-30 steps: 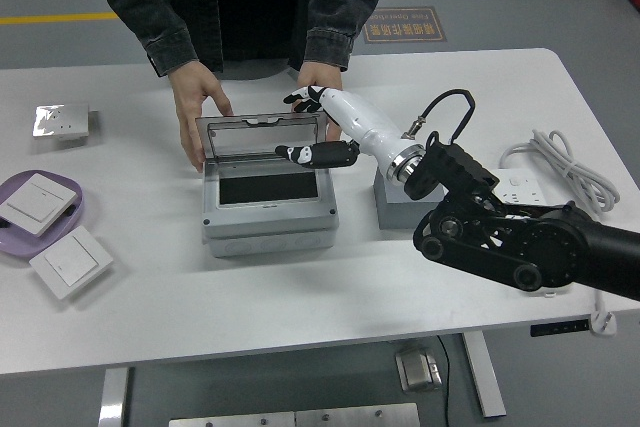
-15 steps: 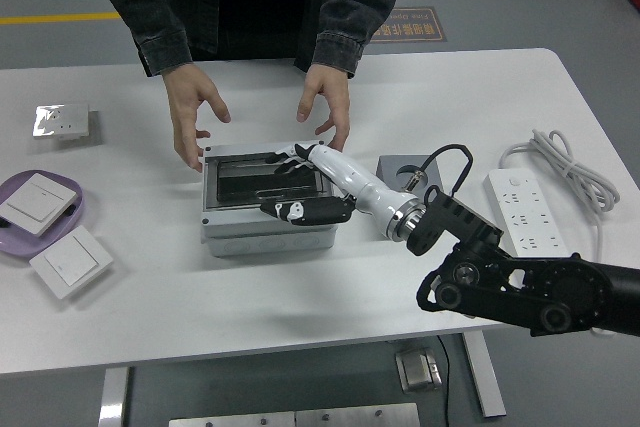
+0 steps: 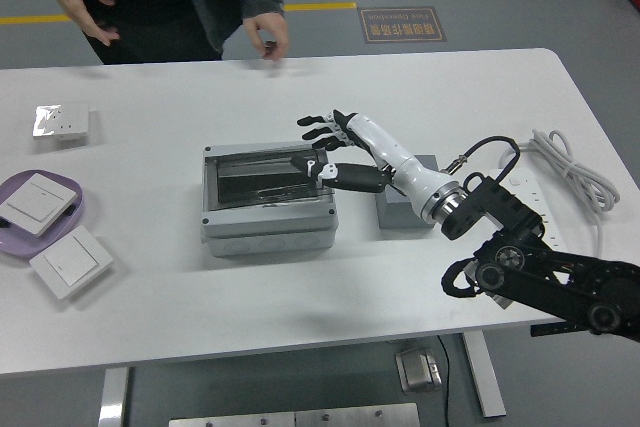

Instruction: Pick up the cylinder from the cube,place it in the box,flap close box

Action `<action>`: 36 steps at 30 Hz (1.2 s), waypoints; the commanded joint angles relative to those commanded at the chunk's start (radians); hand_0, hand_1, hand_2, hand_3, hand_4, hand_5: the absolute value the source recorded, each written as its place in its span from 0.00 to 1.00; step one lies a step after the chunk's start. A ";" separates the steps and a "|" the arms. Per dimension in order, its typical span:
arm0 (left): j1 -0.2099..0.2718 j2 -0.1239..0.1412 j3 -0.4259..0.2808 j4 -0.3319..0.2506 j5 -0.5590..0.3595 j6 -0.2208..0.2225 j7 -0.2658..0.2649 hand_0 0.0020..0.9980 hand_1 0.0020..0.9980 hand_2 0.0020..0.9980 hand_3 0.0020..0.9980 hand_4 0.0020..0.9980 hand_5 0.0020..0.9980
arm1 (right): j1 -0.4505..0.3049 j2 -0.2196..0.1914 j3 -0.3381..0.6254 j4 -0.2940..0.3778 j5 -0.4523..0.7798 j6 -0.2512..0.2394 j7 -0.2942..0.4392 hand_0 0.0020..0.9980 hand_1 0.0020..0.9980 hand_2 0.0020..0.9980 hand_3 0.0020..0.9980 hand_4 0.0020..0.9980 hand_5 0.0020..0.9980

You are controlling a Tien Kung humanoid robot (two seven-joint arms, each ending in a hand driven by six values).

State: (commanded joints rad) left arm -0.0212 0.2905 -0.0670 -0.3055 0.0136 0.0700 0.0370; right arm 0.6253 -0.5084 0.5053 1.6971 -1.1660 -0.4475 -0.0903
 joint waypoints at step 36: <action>0.034 0.024 0.059 0.003 -0.116 -0.007 -0.047 0.61 0.63 0.61 0.64 0.71 0.26 | -0.463 0.123 0.694 -0.212 0.253 0.063 0.414 0.79 0.72 0.72 0.77 0.78 0.42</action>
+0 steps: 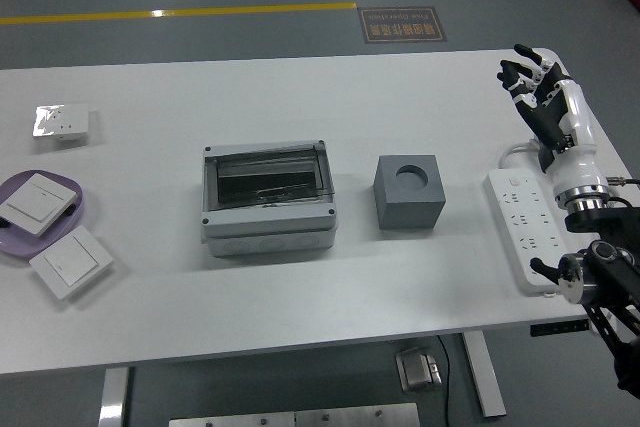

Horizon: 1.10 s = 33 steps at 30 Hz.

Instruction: Pick up the cylinder from the cube,place it in the box,flap close box

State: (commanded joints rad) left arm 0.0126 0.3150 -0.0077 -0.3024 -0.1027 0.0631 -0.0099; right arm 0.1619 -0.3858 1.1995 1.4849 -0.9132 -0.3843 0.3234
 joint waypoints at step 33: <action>-0.018 -0.007 -0.005 -0.001 0.006 -0.001 0.002 0.61 0.63 0.61 0.64 0.71 0.26 | -0.014 0.021 -0.053 -0.041 0.141 -0.012 0.044 0.78 0.71 0.70 0.75 0.79 0.32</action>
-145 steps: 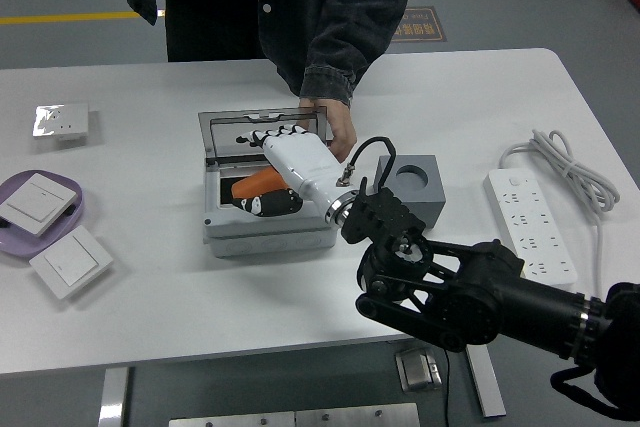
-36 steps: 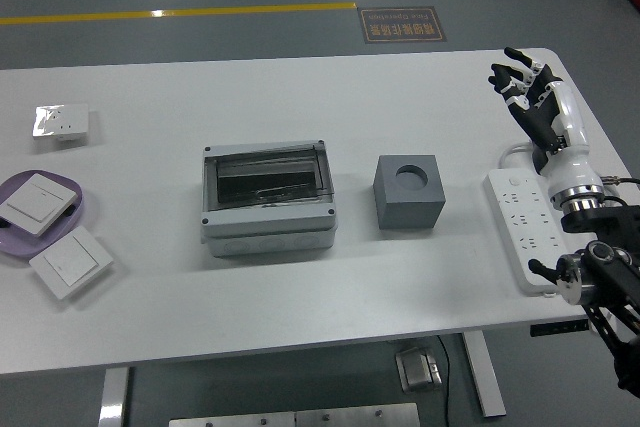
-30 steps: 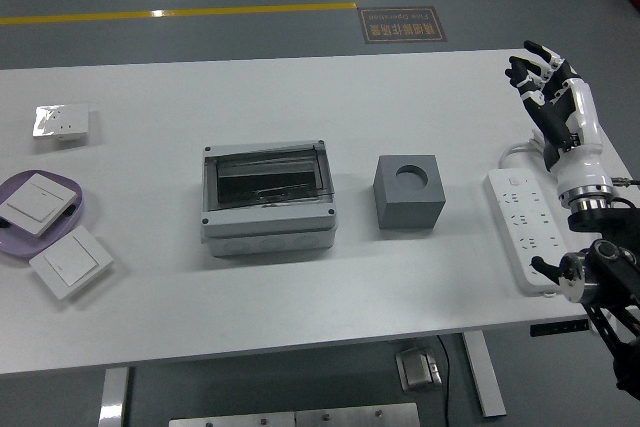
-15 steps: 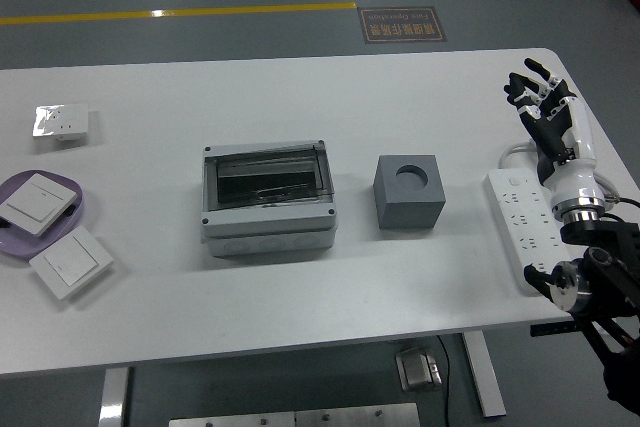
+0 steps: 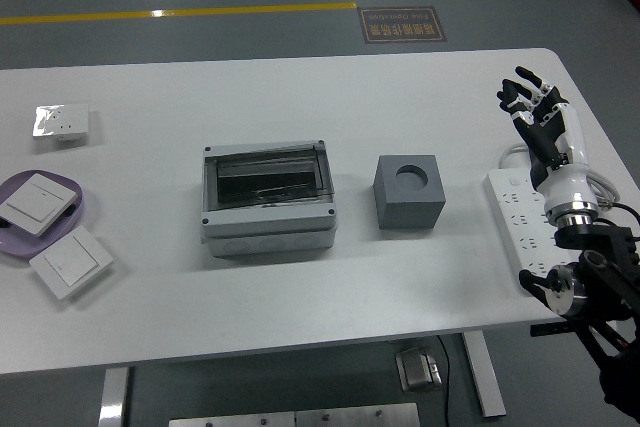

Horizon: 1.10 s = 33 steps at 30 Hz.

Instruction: Pick up the cylinder from the cube,place it in the box,flap close box

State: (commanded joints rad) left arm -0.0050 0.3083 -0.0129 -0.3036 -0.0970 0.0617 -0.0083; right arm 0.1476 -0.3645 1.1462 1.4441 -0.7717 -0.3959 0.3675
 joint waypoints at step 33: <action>0.001 -0.001 -0.004 0.000 -0.002 0.002 0.000 0.61 0.63 0.61 0.64 0.71 0.26 | 0.018 -0.008 -0.025 -0.003 -0.012 -0.004 0.021 0.77 0.70 0.68 0.60 0.81 0.21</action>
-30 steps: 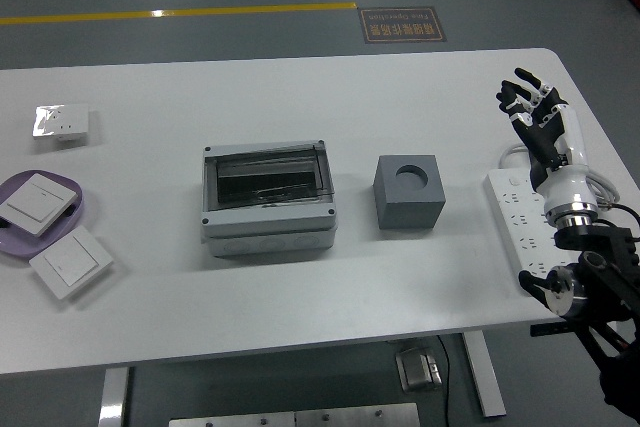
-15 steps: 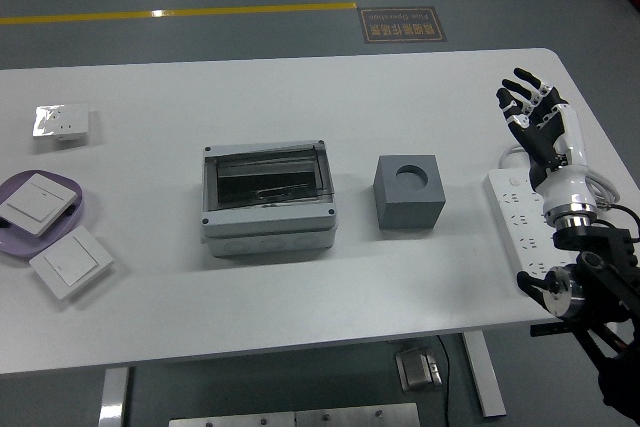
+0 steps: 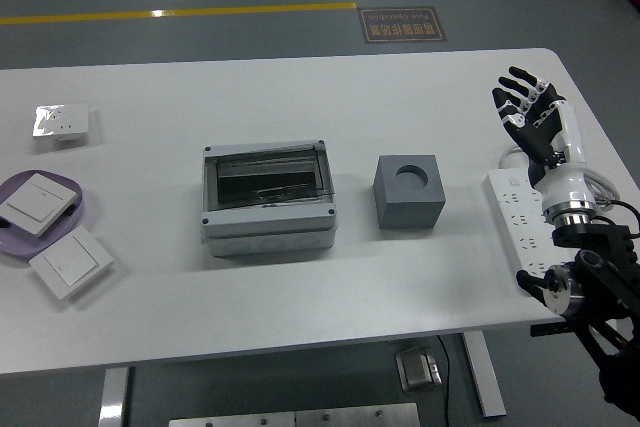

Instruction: Pick up the cylinder from the cube,place it in the box,flap close box

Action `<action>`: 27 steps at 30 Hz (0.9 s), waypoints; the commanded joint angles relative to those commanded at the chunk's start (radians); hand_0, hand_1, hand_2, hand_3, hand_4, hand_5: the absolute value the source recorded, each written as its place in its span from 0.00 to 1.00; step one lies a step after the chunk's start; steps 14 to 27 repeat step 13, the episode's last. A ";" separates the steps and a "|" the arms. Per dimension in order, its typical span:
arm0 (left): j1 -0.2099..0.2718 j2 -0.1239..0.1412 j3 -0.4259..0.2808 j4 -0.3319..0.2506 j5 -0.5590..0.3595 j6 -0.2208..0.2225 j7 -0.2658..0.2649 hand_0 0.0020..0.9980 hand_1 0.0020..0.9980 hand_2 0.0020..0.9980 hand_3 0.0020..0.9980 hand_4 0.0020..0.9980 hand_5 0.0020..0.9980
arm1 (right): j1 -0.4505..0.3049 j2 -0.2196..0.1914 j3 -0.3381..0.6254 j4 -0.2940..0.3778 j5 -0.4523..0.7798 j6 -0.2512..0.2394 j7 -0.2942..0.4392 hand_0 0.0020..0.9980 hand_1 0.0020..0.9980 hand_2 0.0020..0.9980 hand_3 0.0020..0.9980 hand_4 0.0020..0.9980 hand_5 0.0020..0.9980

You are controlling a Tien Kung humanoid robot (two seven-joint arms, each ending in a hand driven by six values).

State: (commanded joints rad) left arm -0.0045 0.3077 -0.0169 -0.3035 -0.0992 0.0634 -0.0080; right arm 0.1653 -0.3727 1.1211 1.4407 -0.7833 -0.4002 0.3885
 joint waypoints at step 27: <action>-0.009 0.012 0.009 -0.001 0.000 0.000 -0.001 0.61 0.63 0.61 0.64 0.71 0.26 | 0.012 -0.004 -0.019 -0.007 0.002 -0.001 -0.002 0.76 0.70 0.67 0.58 0.81 0.20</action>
